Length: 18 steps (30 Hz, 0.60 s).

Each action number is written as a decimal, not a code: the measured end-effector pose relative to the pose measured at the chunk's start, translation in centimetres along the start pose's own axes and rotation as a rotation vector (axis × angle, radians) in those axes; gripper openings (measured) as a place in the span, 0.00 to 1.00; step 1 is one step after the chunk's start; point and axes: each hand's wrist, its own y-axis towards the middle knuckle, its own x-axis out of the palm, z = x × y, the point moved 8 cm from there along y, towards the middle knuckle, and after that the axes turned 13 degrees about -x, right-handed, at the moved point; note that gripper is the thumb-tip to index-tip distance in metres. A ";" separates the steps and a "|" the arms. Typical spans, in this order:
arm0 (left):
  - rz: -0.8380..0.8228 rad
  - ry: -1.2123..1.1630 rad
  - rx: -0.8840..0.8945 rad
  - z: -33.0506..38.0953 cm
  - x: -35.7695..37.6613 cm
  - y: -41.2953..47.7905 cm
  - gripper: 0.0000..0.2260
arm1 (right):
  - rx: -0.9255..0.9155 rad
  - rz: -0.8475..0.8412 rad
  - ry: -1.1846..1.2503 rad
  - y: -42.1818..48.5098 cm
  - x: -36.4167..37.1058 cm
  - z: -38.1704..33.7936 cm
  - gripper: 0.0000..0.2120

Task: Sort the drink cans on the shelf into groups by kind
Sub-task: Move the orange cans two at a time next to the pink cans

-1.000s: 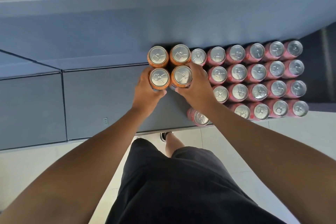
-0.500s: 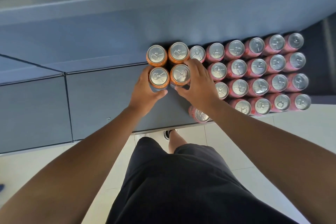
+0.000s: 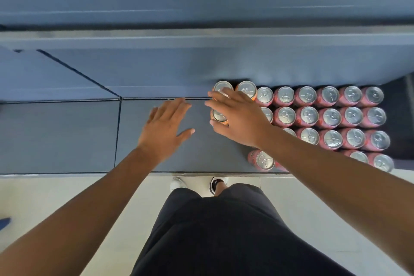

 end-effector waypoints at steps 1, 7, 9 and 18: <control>0.030 0.024 -0.006 -0.9 -0.9 -0.5 0.28 | -0.022 -0.013 -0.004 0.8 0.1 -0.8 0.21; 0.200 0.110 -0.066 -7.6 -5.8 -4.7 0.27 | -0.149 -0.071 -0.036 6.4 0.3 -7.6 0.22; 0.230 0.124 -0.110 -10.5 -7.4 -6.5 0.27 | -0.175 -0.075 -0.052 8.4 0.5 -10.5 0.22; 0.365 0.156 -0.263 -24.8 -13.5 -17.7 0.27 | -0.276 -0.134 -0.046 17.2 3.6 -27.7 0.25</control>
